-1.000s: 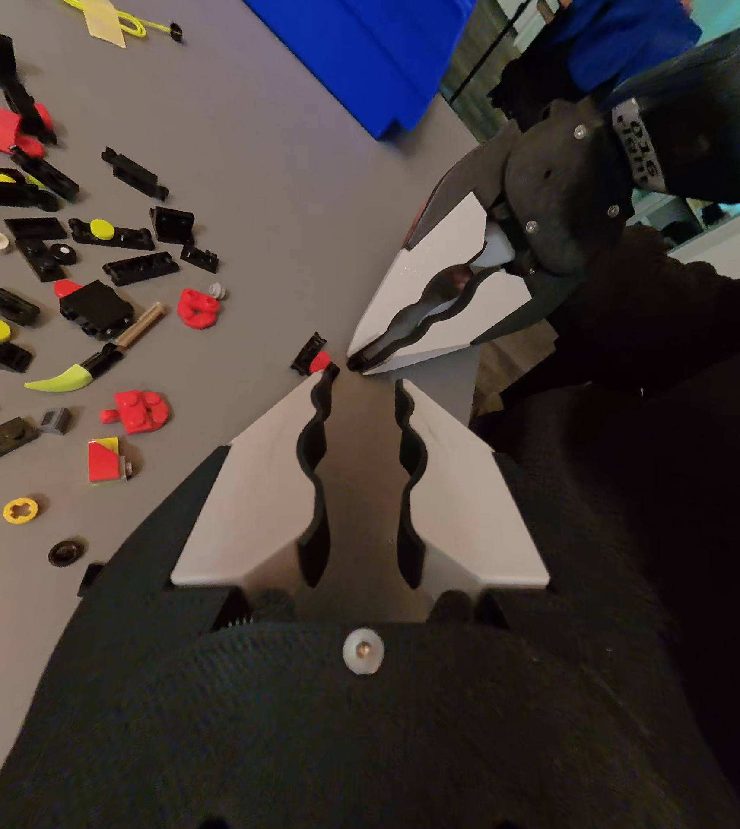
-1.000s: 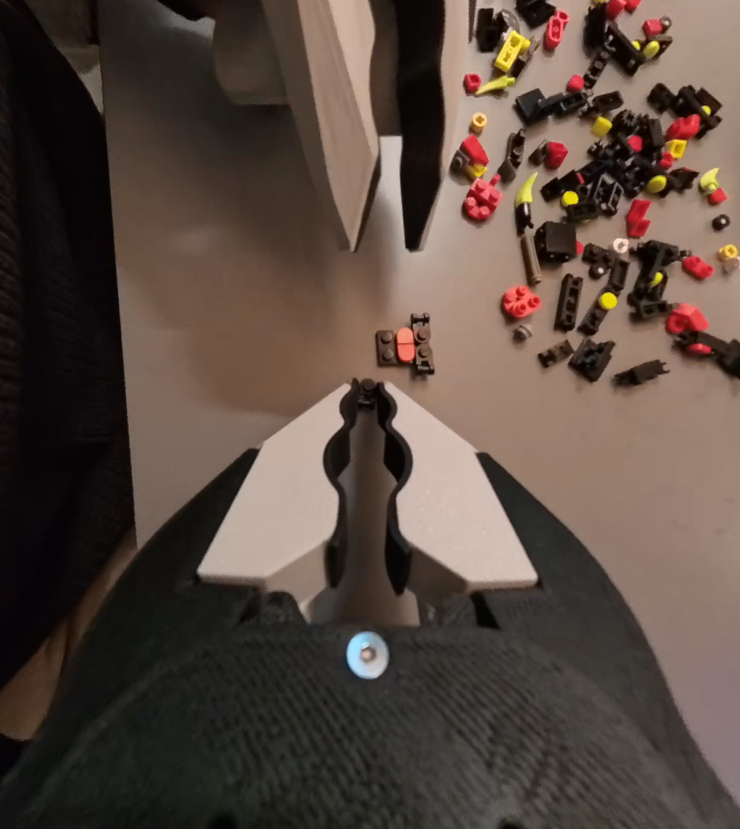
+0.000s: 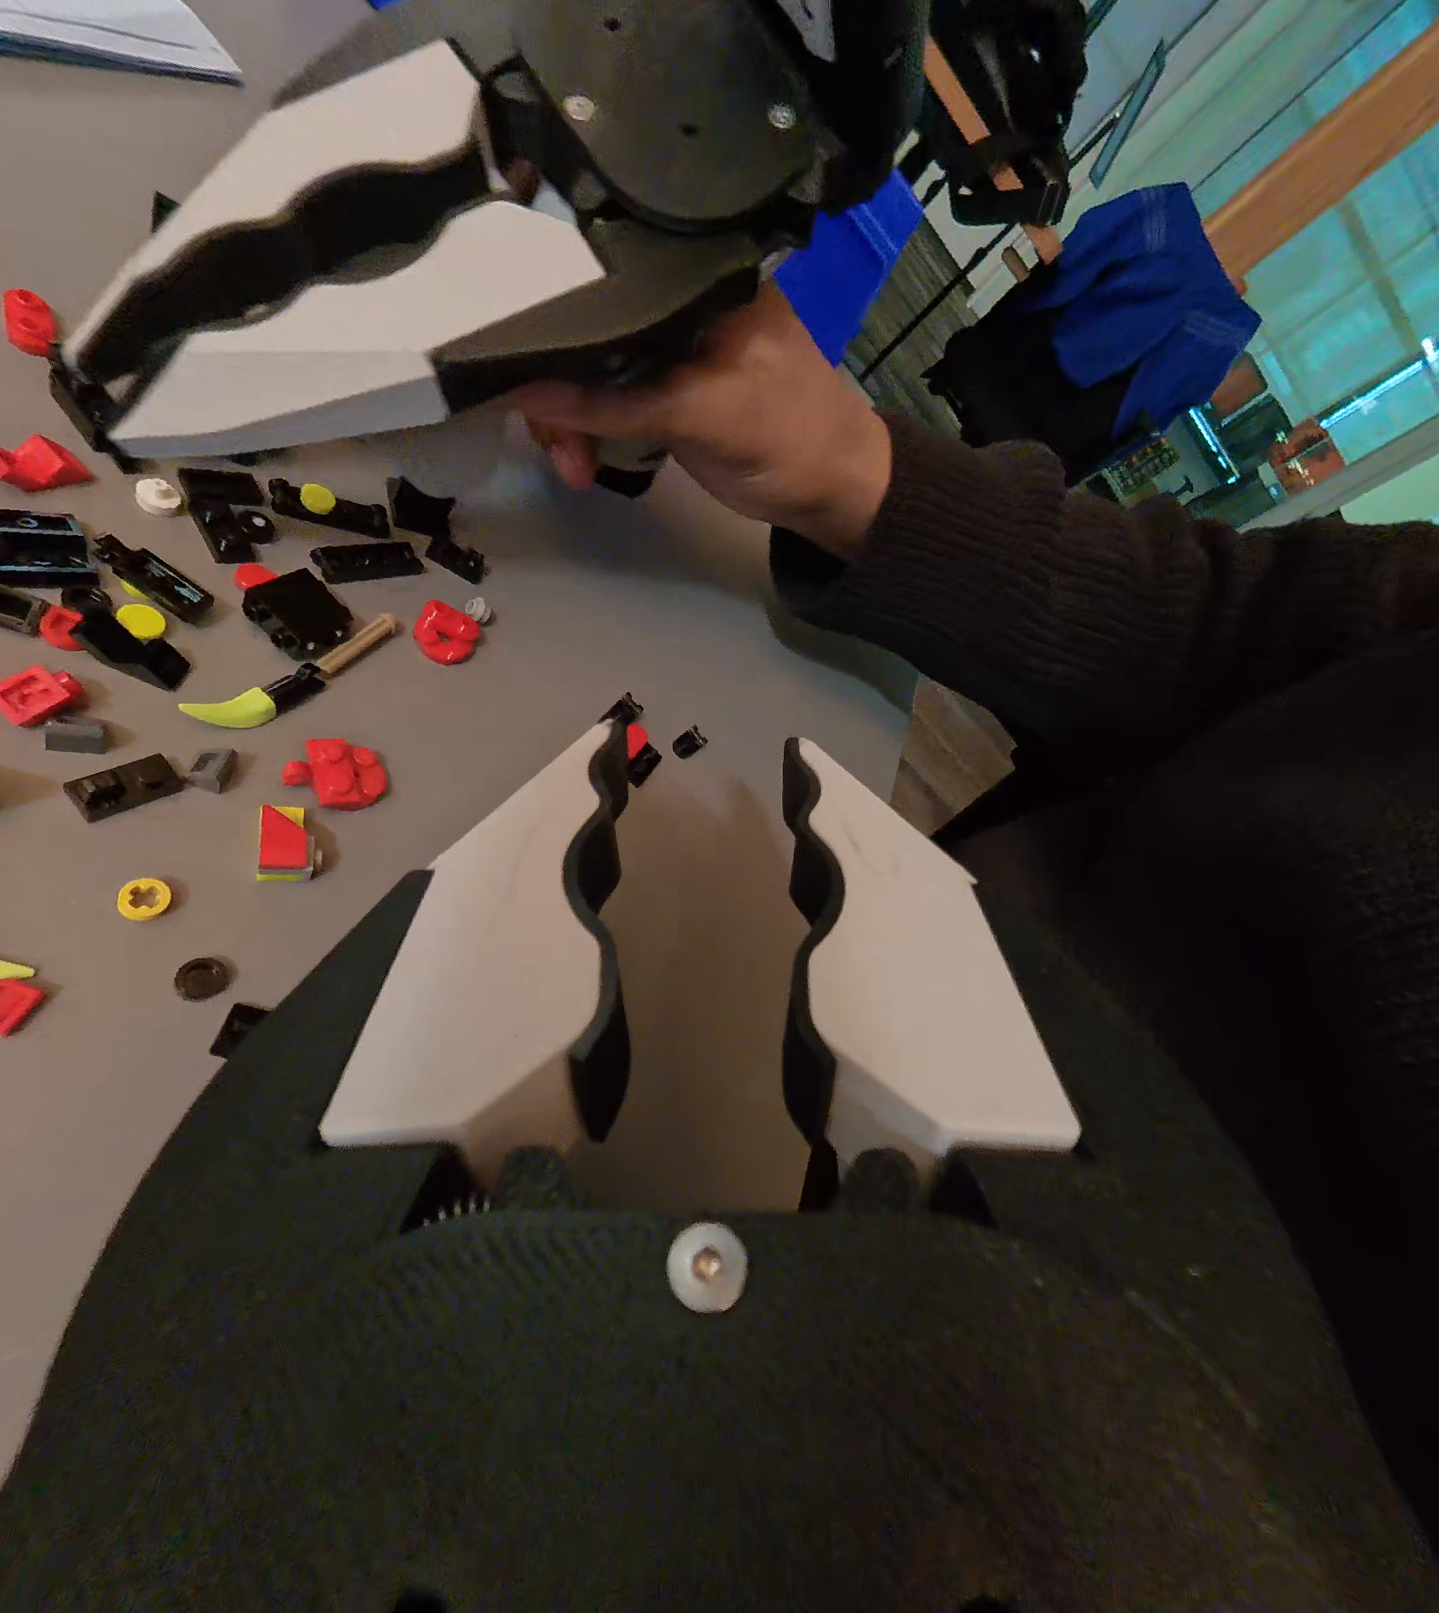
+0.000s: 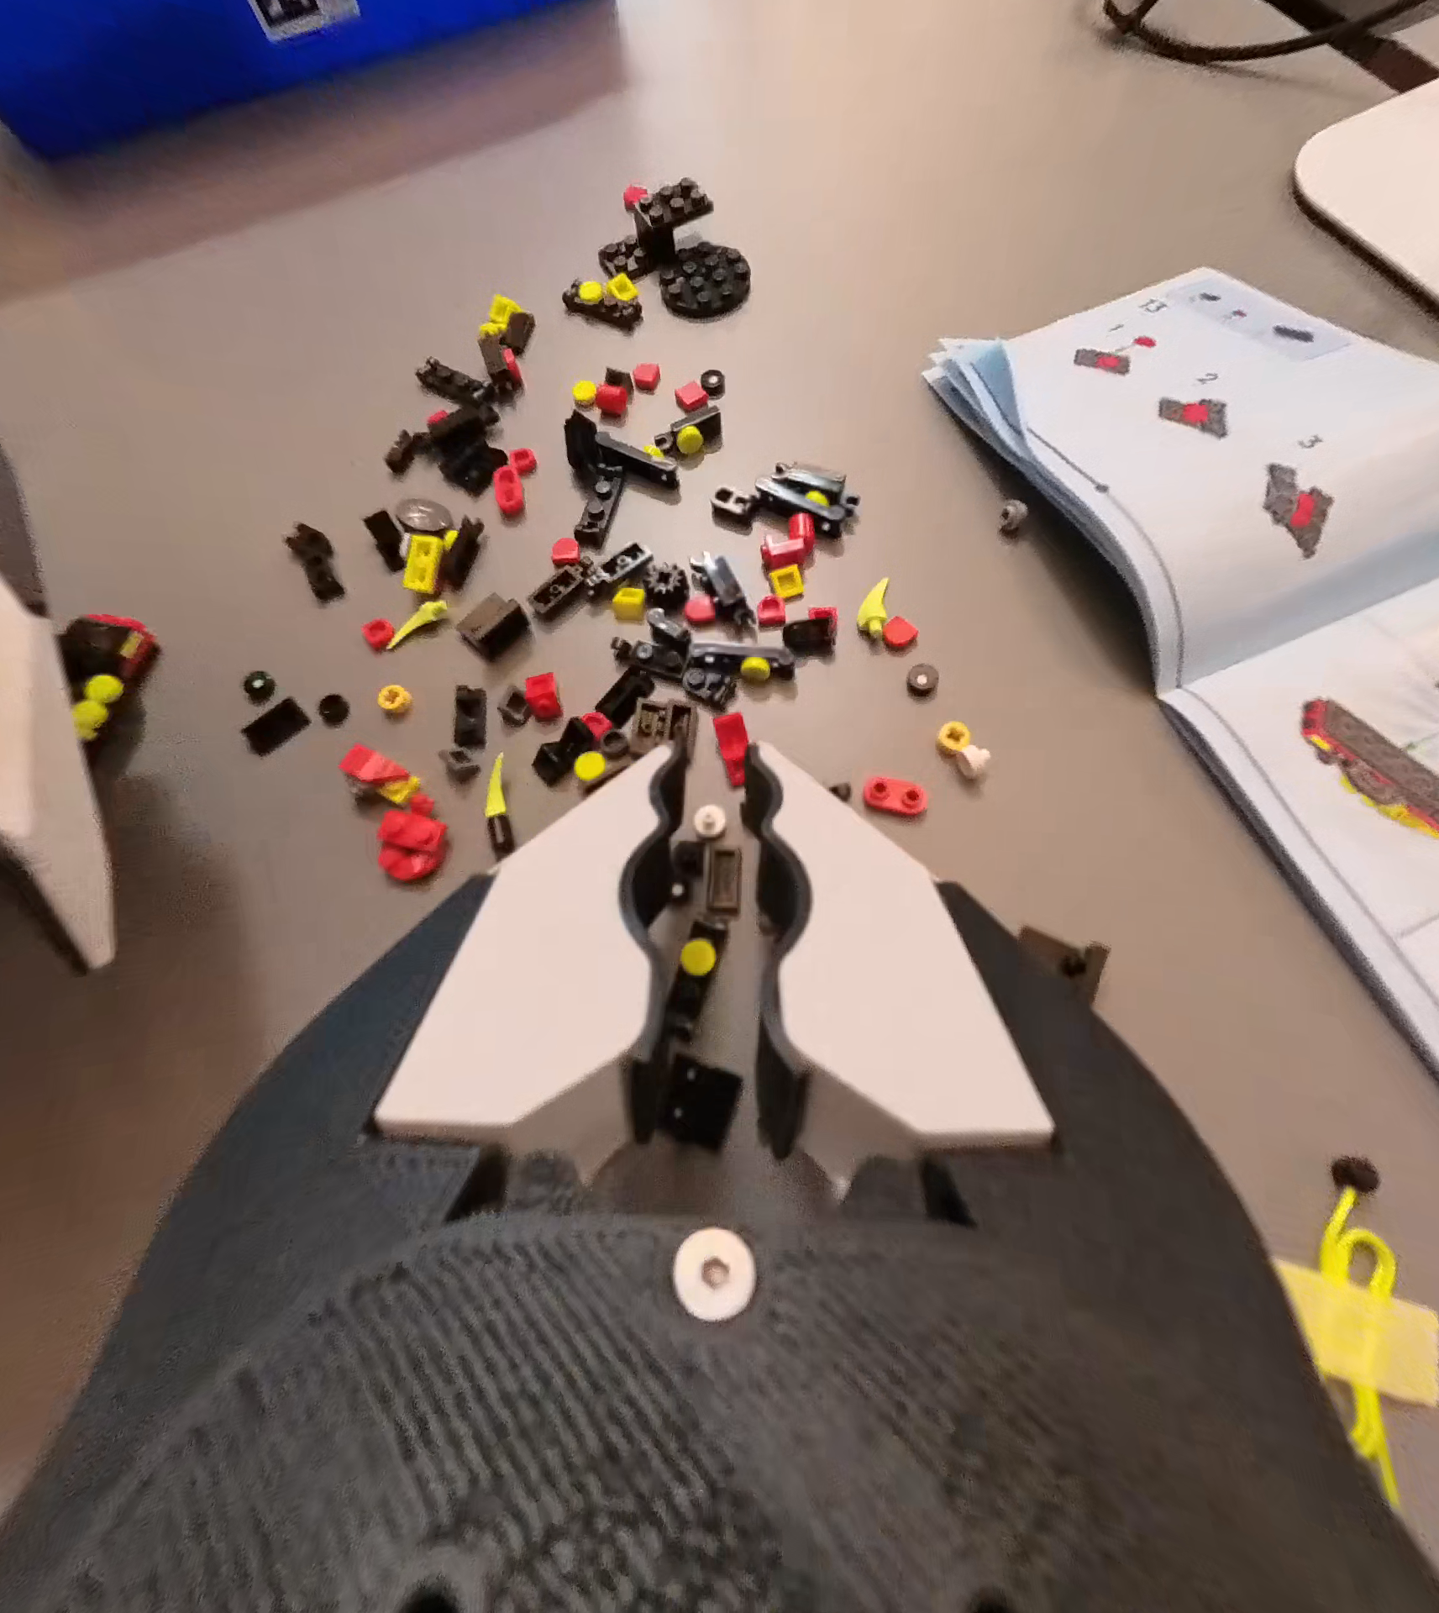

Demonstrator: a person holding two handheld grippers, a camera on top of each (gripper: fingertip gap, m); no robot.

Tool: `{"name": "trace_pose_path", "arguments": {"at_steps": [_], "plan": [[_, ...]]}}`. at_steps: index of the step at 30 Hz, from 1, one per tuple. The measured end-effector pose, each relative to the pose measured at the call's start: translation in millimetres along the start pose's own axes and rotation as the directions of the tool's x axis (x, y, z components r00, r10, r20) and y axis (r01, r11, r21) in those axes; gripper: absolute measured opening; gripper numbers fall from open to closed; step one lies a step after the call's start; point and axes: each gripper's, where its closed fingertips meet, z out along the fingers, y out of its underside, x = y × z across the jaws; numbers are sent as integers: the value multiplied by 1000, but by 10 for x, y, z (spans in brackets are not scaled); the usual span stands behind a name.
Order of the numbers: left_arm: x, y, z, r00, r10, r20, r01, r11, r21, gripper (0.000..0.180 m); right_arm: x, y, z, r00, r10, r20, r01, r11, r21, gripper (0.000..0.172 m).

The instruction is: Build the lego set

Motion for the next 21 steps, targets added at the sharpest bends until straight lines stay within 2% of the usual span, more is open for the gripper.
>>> {"name": "trace_pose_path", "arguments": {"at_steps": [5, 8, 12, 17, 19, 21], "plan": [[61, 38, -1, 1000, -7, -26, 6, 1000, -9, 34, 60, -75, 137, 998, -64, -24, 64, 998, -16, 9], [77, 40, -13, 999, -9, -32, 9, 1000, -5, 34, 43, -113, 197, 998, -63, 12, 63, 998, -19, 7], [90, 44, -13, 999, -12, -38, 12, 1000, -5, 34, -27, -89, 300, 997, -50, 57, 54, 997, -61, 12], [92, 52, -4, 999, -12, -39, 11, 1000, -9, 34, -31, -5, 359, 997, -72, 35, 76, 991, -115, 20], [90, 53, -3, 999, -15, -40, 15, 1000, -10, 34, -40, 0, 363, 996, -89, 26, 92, 988, -122, 12], [92, 53, -4, 999, -20, -44, 19, 1000, -9, 34, -68, -13, 362, 995, -96, 32, 99, 988, -116, 12]]}}
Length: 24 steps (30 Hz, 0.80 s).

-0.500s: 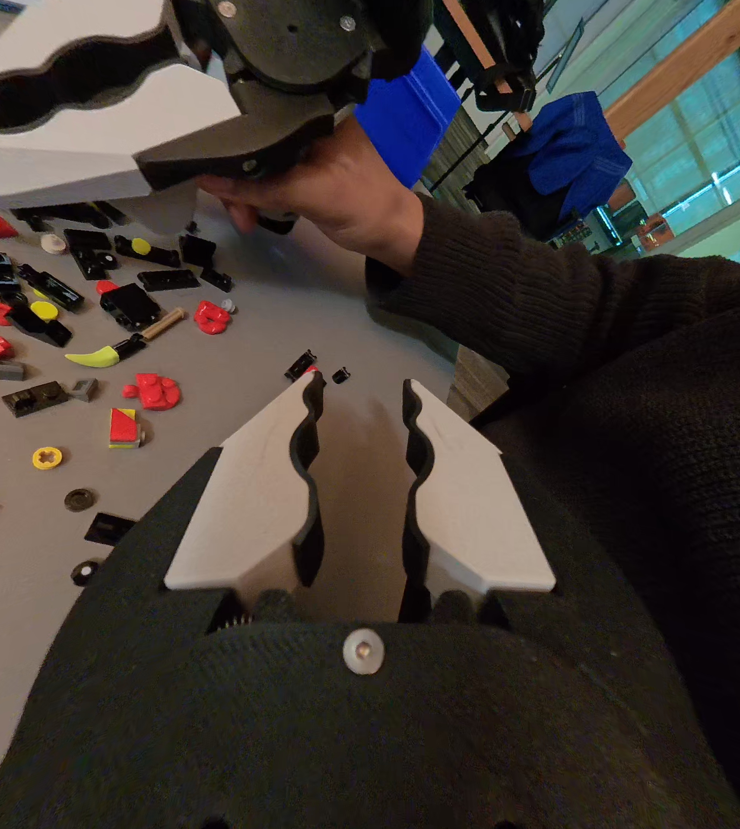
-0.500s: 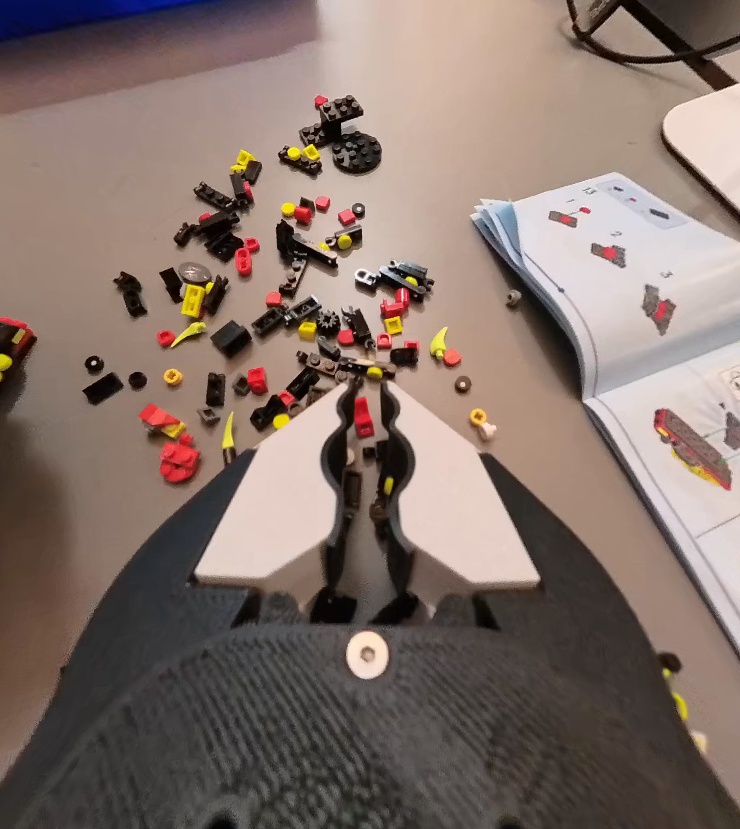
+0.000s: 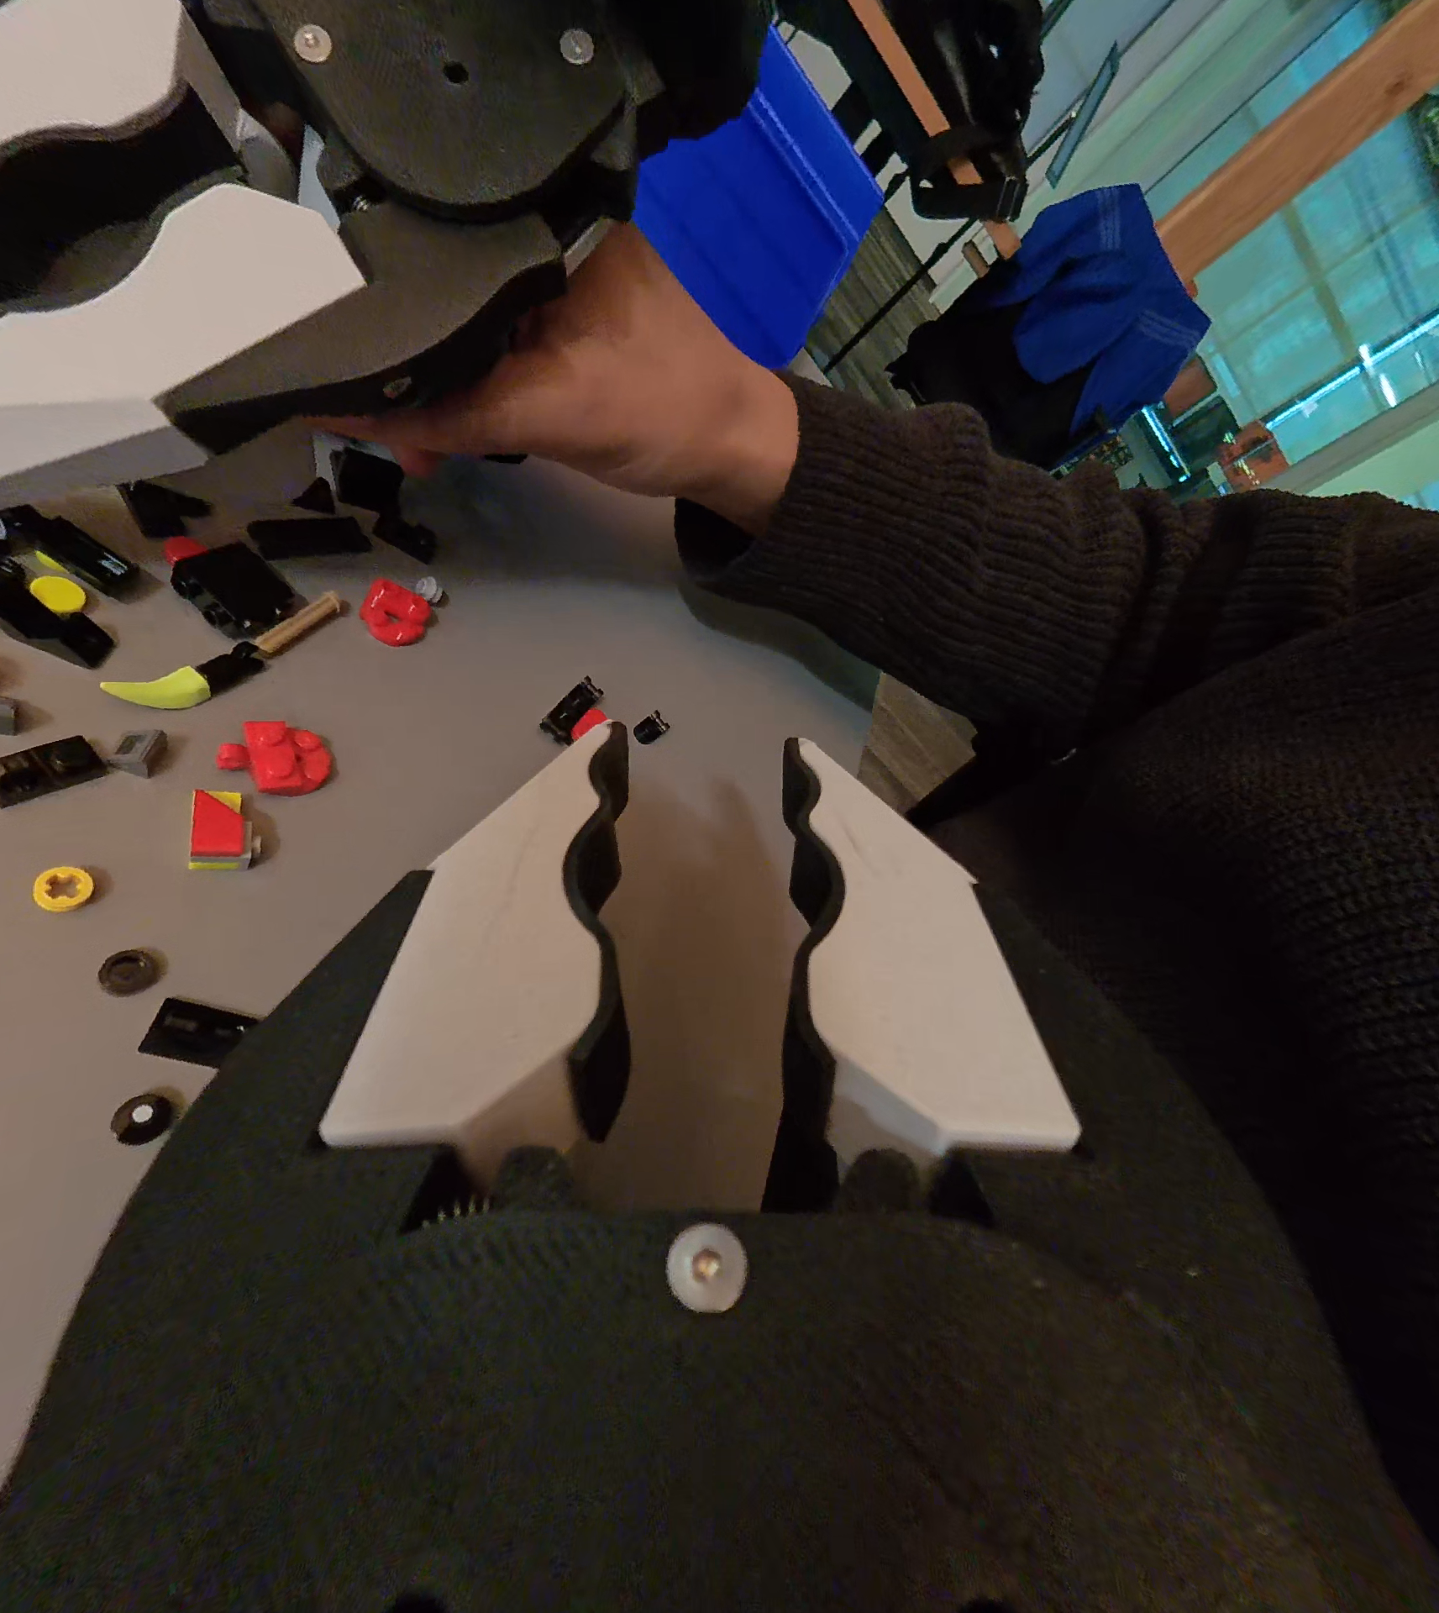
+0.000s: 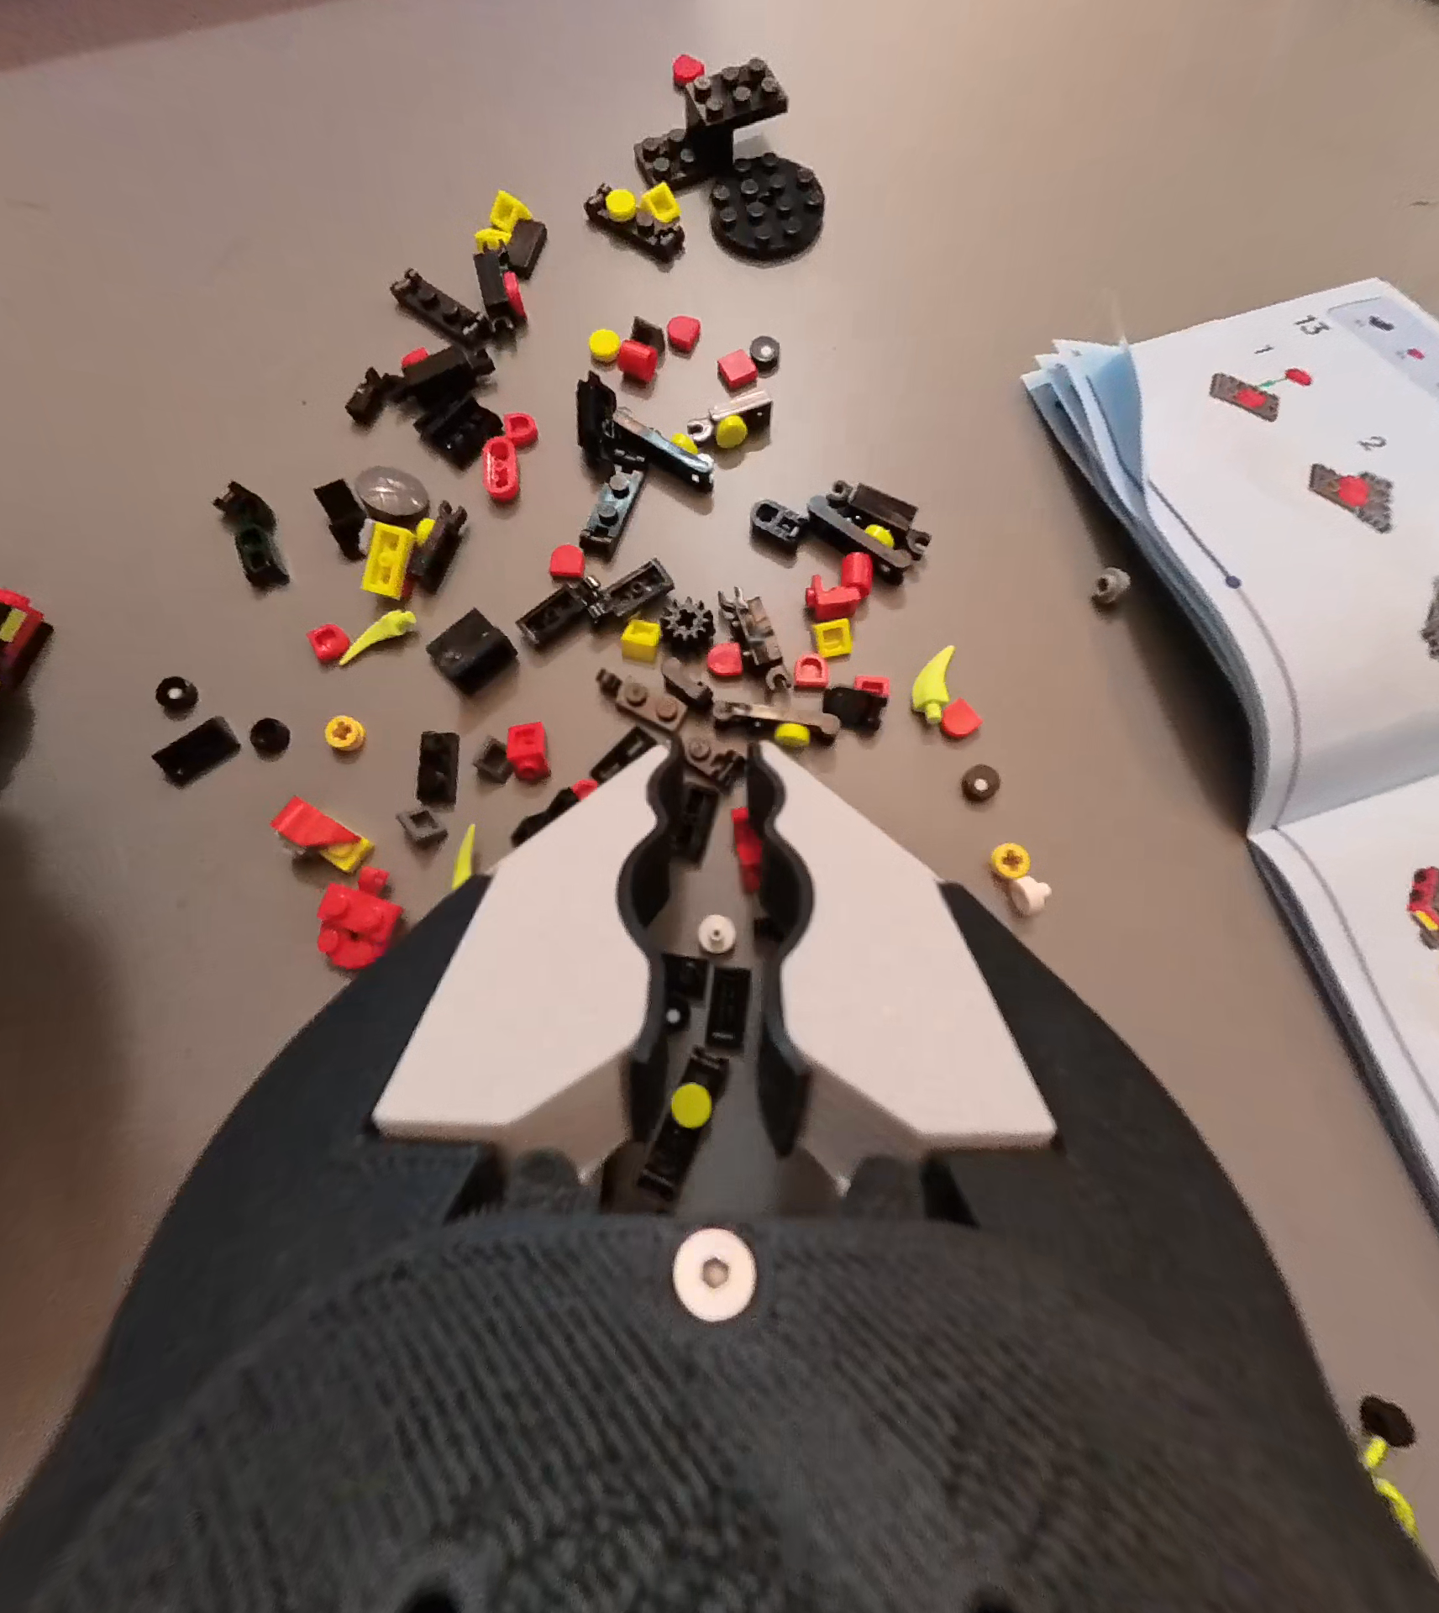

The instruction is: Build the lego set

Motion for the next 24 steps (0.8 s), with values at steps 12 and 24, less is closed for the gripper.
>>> {"name": "trace_pose_path", "arguments": {"at_steps": [12, 24], "plan": [[-14, -172, -143, 1000, 23, 8, -24, 996, 82, 18, -531, -42, -595, 993, -80, 85, 74, 994, 78, 12], [-88, -151, -94, 1000, 5, 25, -7, 997, 72, 12, -1444, 781, -770, 942, -206, 266, 234, 969, -80, 13]]}}
